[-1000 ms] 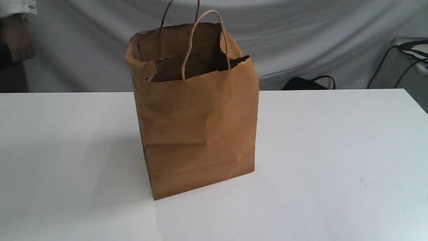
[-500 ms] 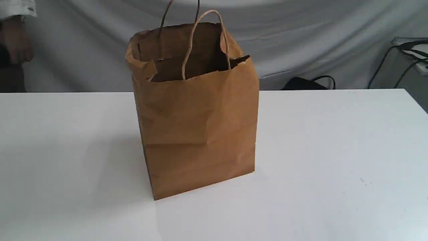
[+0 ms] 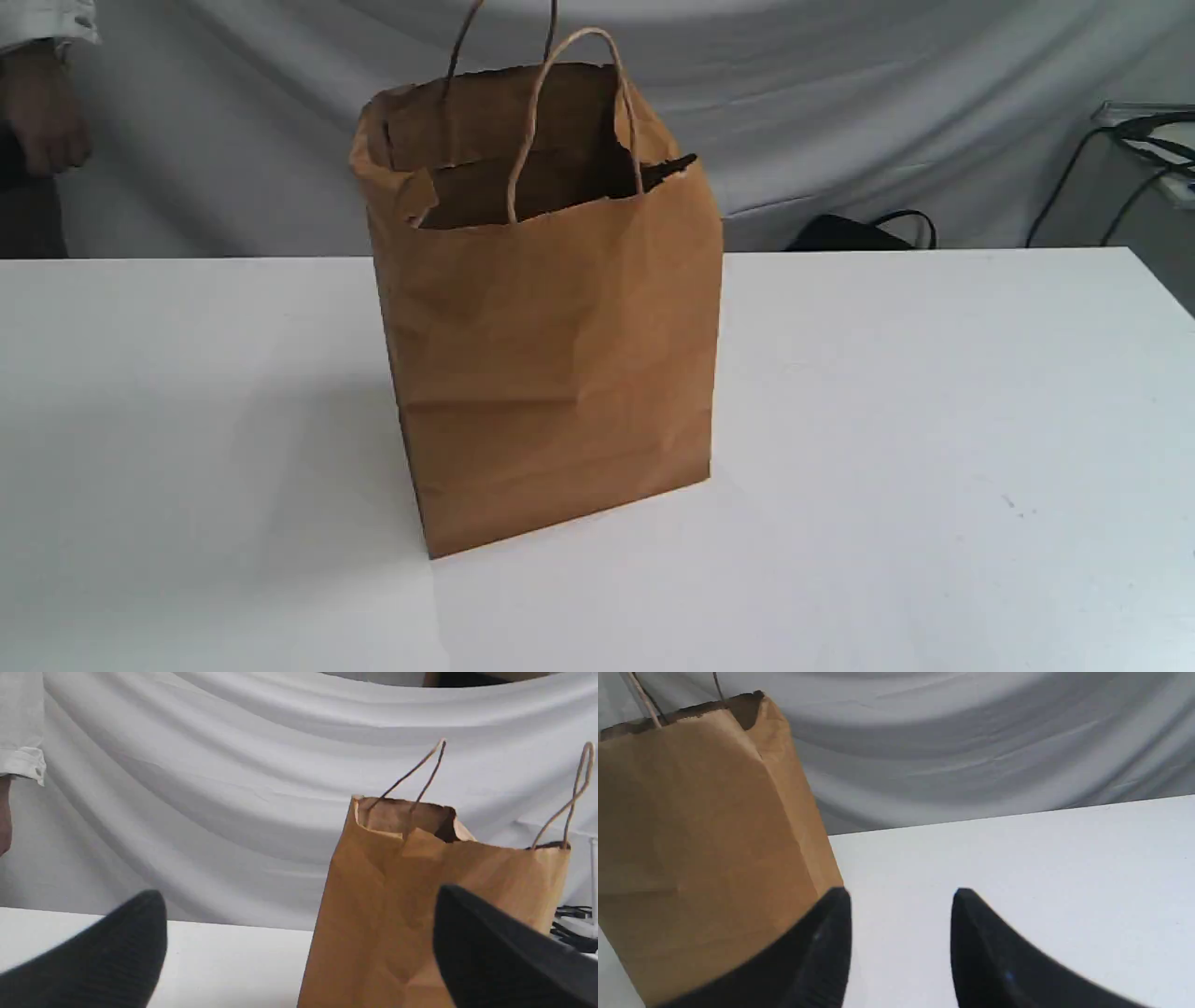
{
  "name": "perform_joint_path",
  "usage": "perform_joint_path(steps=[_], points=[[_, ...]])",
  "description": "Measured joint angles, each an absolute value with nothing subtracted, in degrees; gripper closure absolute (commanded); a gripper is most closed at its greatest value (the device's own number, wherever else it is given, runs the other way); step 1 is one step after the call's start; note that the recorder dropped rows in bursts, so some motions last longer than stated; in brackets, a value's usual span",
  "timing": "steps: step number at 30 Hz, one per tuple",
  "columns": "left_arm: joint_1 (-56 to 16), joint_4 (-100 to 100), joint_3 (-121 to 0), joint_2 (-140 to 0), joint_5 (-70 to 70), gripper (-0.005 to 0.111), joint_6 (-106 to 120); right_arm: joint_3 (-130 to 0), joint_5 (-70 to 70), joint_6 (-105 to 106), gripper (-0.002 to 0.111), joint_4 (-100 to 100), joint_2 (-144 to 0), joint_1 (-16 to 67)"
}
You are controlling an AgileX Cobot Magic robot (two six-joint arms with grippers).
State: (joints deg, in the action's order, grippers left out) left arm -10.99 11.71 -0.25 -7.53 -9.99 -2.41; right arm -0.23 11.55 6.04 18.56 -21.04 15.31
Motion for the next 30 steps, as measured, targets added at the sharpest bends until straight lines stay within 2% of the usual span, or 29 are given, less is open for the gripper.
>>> perform_joint_path(steps=[7, 15, 30], points=[[-5.4, 11.8, -0.2, -3.2, -0.7, 0.028, -2.4, -0.2, 11.5, 6.0, 0.073, 18.6, -21.0, 15.3], [-2.1, 5.9, -0.2, -0.3, 7.7, 0.028, -2.4, -0.2, 11.5, 6.0, 0.073, 18.6, -21.0, 15.3], [-1.6, 2.8, -0.2, -0.3, 15.0, 0.028, -3.9, -0.2, 11.4, 6.0, 0.073, 18.6, -21.0, 15.3]])
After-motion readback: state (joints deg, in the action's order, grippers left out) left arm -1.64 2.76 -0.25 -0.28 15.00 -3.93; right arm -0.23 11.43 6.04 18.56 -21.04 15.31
